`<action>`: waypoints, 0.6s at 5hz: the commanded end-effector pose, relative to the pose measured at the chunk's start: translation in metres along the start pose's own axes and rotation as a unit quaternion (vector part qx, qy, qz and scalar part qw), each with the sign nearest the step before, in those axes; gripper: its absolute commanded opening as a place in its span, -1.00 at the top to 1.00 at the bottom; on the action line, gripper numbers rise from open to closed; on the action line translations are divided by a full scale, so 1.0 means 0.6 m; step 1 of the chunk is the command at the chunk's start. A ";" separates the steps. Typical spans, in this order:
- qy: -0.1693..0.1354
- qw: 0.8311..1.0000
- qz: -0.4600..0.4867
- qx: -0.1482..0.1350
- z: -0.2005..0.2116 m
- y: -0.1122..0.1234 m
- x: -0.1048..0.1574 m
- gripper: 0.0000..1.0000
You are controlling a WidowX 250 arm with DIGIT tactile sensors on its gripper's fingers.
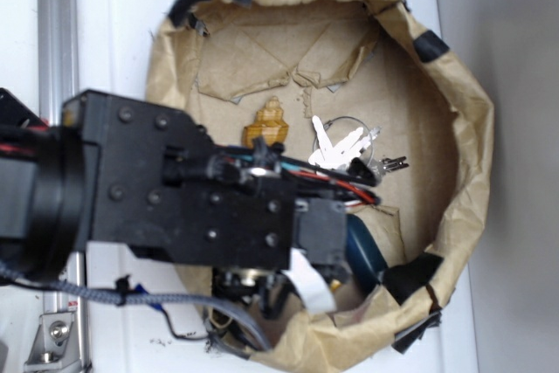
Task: Grab the plastic pickle.
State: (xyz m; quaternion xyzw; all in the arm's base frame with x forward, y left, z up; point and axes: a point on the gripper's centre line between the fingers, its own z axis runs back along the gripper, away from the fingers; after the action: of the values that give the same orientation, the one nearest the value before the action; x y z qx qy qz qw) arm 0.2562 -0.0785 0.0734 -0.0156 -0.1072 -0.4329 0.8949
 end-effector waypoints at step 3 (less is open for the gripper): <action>0.017 0.999 0.010 -0.026 -0.079 0.022 0.066 -1.00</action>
State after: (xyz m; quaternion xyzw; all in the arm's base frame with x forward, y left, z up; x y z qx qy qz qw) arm 0.3025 -0.0904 0.0260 -0.0373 -0.0519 -0.4156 0.9073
